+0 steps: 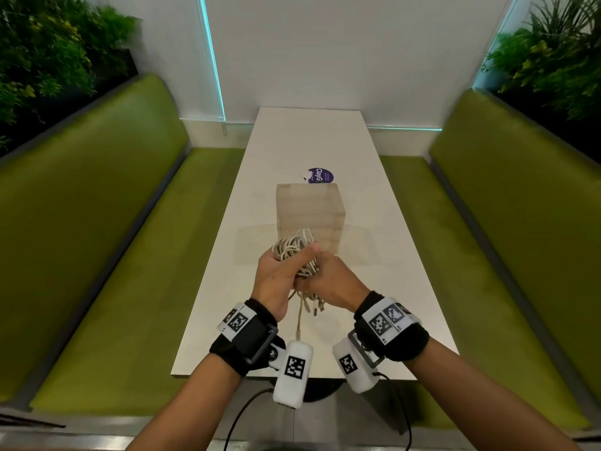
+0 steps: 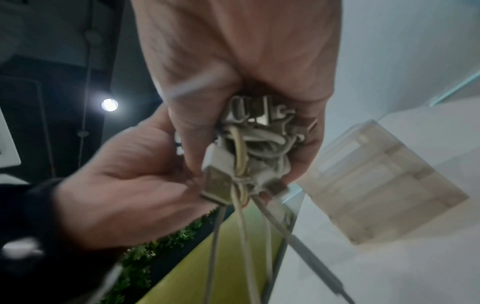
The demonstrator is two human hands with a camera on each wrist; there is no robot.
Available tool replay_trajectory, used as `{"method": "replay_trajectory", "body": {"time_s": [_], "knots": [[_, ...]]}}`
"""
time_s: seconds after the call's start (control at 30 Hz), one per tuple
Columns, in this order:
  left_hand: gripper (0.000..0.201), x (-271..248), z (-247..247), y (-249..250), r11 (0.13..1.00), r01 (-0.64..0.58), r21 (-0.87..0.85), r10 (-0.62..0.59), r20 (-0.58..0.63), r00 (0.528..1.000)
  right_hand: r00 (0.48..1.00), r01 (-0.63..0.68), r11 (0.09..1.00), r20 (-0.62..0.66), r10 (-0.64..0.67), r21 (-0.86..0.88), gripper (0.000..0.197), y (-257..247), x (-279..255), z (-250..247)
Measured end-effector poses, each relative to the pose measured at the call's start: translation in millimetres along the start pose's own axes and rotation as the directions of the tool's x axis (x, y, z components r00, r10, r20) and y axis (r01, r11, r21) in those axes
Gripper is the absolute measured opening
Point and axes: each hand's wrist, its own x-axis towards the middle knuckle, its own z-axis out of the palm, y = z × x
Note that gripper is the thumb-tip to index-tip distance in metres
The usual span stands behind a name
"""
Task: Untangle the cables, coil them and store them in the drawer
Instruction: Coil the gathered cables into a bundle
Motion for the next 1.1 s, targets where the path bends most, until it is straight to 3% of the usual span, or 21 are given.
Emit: {"method": "replay_trajectory", "body": {"time_s": [0.1,0.2,0.33,0.43,0.5,0.6,0.7,0.83,0.97,1.03,1.1], "knots": [[0.025,1.2,2.4,2.1,0.999,-0.036,-0.018,0.035,-0.065,0.997,0.999,-0.026,1.000,0.047,0.027,-0.016,0.022,-2.5,4.0,-1.3],[0.028,-0.4,3.9,6.1,0.998,-0.059,-0.027,0.058,-0.051,0.997,0.997,-0.010,1.000,0.072,0.010,-0.006,0.018,-5.4,7.0,-6.2],[0.044,2.0,-5.5,9.1,0.987,-0.109,0.115,0.094,0.128,0.987,0.999,0.038,0.996,0.032,-0.041,0.075,0.010,-9.0,3.8,-15.3],[0.070,1.6,-18.9,0.8,0.928,-0.076,0.365,-0.039,0.299,0.954,0.994,0.104,0.971,-0.046,-0.096,0.214,0.009,-11.0,-0.1,-22.4],[0.054,-3.5,-21.1,-6.3,0.868,-0.064,0.493,-0.146,0.377,0.915,0.992,0.112,0.964,-0.085,-0.095,0.240,0.003,-9.8,-0.1,-25.0],[0.017,-9.1,-24.2,-8.4,0.825,-0.065,0.561,-0.202,0.401,0.893,0.994,0.092,0.950,-0.087,-0.069,0.298,0.009,-9.0,-1.6,-27.3],[0.021,-9.9,-29.5,-2.4,0.762,-0.063,0.644,-0.279,0.415,0.866,0.997,0.068,0.945,-0.065,-0.049,0.320,0.011,-8.1,-4.5,-33.2],[0.022,-5.8,-34.6,6.8,0.647,-0.131,0.751,-0.308,0.415,0.856,0.997,0.052,0.977,-0.072,-0.038,0.208,0.008,-4.8,-4.7,-45.9],[0.024,1.4,-38.6,12.4,0.431,-0.345,0.834,-0.240,0.475,0.847,0.985,0.045,0.984,0.169,-0.016,-0.171,0.008,-8.6,-6.7,-58.2],[0.024,2.4,-36.8,11.5,0.369,-0.379,0.849,-0.260,0.486,0.835,0.972,0.103,0.924,0.236,-0.014,-0.368,0.008,-9.5,-6.7,-55.9],[0.023,3.0,-34.4,11.4,0.337,-0.387,0.858,-0.279,0.483,0.830,0.959,0.146,0.907,0.283,-0.031,-0.395,0.011,-9.2,-8.0,-53.9]]}}
